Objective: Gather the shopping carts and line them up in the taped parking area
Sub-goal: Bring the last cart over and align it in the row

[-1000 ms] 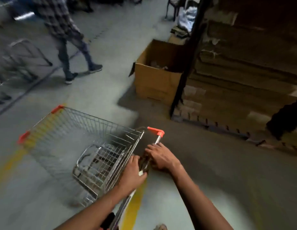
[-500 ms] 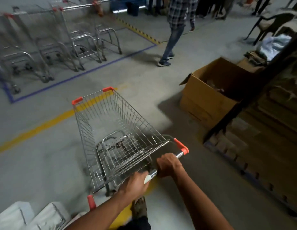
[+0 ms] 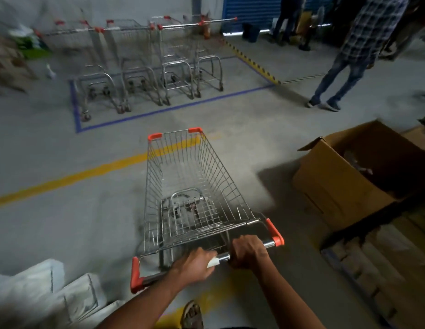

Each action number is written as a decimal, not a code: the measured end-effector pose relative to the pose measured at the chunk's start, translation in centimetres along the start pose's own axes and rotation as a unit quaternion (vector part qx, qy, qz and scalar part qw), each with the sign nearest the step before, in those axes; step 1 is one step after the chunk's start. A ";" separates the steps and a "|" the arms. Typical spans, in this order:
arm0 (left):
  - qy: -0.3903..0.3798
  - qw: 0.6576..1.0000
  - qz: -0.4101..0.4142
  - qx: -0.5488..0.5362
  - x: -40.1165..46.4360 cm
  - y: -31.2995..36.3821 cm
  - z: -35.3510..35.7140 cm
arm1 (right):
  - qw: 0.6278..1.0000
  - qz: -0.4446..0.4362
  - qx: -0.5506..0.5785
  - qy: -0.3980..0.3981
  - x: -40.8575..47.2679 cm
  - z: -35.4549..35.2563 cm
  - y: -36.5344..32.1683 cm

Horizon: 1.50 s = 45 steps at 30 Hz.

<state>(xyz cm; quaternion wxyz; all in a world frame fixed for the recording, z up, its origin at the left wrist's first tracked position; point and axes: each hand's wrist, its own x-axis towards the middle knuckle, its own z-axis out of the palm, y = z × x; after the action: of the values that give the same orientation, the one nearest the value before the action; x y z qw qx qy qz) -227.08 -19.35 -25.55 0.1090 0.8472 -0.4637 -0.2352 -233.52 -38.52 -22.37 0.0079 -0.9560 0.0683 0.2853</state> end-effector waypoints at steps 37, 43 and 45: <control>0.003 0.975 -0.049 0.218 8.1 -18.5 -12.5 | 0.979 0.129 0.092 0.128 13.8 -7.6 -8.6; -0.015 0.981 -0.015 0.194 12.4 -22.8 -15.4 | 0.977 0.154 0.092 0.113 17.7 -11.1 -9.0; -0.011 0.981 -0.008 0.196 14.3 -24.3 -16.2 | 0.976 0.160 0.094 0.113 19.5 -12.2 -8.6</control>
<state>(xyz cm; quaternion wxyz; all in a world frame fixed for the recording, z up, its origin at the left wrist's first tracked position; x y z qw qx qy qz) -194.57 -18.55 -25.57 -0.0657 0.8531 -0.4954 -0.1497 -209.57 -33.09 -23.02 0.0442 -0.9538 0.2469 0.1651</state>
